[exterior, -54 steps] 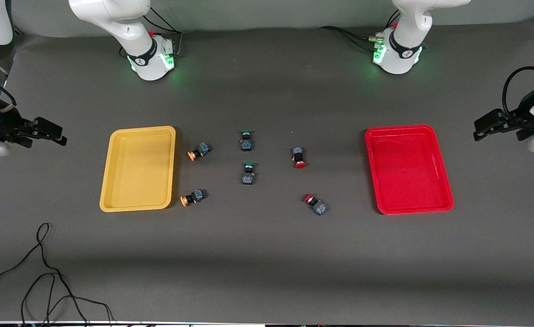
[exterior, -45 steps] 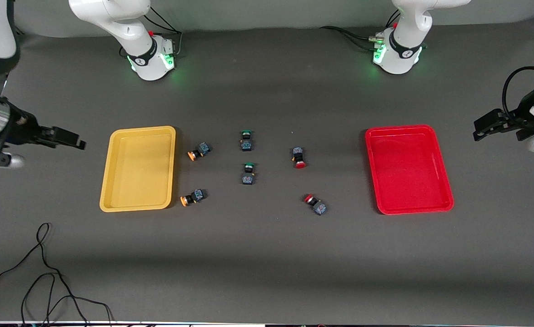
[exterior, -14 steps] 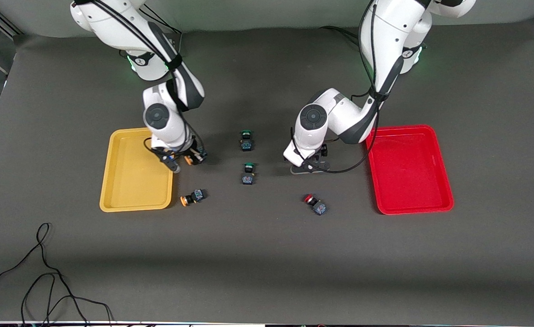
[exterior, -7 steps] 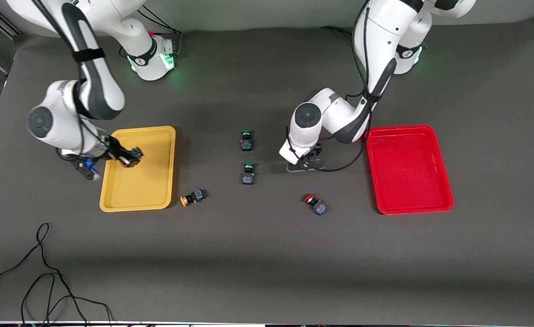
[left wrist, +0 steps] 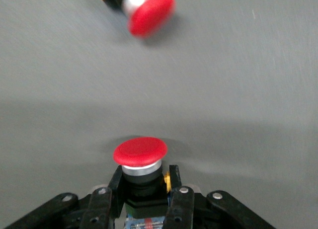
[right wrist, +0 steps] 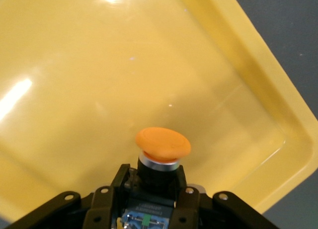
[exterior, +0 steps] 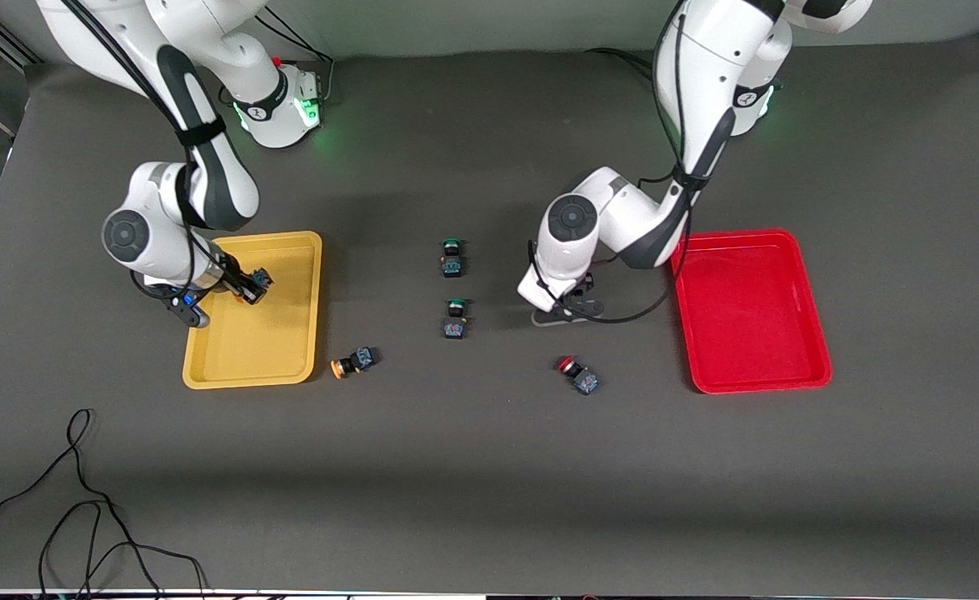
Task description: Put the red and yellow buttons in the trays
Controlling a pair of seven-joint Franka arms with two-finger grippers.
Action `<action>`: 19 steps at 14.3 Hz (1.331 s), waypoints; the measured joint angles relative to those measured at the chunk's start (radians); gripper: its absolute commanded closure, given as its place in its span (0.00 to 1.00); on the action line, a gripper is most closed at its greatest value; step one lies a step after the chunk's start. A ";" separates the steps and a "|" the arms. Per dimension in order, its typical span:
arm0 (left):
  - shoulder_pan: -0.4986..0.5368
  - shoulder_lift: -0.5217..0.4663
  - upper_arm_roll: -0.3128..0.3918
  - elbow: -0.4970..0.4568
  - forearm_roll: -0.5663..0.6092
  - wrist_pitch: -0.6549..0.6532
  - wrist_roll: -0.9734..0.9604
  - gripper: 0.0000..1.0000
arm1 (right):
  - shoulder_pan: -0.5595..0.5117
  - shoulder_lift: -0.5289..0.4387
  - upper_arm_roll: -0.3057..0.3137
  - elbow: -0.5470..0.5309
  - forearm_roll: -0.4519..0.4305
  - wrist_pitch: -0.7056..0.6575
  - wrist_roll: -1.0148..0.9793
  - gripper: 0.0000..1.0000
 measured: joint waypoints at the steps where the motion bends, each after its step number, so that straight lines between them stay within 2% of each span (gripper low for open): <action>1: 0.029 -0.017 0.000 0.019 -0.001 -0.043 0.011 1.00 | 0.000 0.012 0.000 0.000 0.015 0.002 0.000 0.00; 5: 0.200 -0.166 0.001 0.050 -0.109 -0.292 0.248 1.00 | 0.001 0.018 0.000 0.010 0.070 0.003 0.001 0.00; 7: 0.312 -0.235 0.003 0.048 -0.123 -0.418 0.381 1.00 | 0.006 0.011 0.001 0.027 0.074 0.003 0.006 0.00; 9: 0.434 -0.260 0.006 0.042 -0.123 -0.485 0.525 1.00 | 0.016 -0.003 0.010 0.076 0.076 -0.022 0.040 0.00; 11: 0.538 -0.251 0.009 0.023 -0.113 -0.490 0.657 1.00 | 0.059 -0.005 0.023 0.191 0.077 -0.101 0.148 0.00; 13: 0.599 -0.222 0.010 -0.010 -0.081 -0.452 0.738 1.00 | 0.110 0.025 0.036 0.341 0.080 -0.186 0.295 0.00; 16: 0.608 -0.144 0.003 -0.073 -0.038 -0.297 0.756 1.00 | 0.132 0.160 0.086 0.549 0.171 -0.225 0.425 0.00; 17: 0.606 -0.118 -0.001 -0.082 -0.036 -0.260 0.756 0.93 | 0.132 0.227 0.097 0.603 0.204 -0.225 0.441 0.00; 18: 0.605 -0.097 -0.004 -0.084 -0.034 -0.239 0.756 0.47 | 0.133 0.295 0.101 0.646 0.228 -0.224 0.446 0.00; 19: 0.604 -0.087 -0.005 -0.084 -0.033 -0.231 0.756 0.08 | 0.131 0.356 0.101 0.677 0.248 -0.222 0.446 0.00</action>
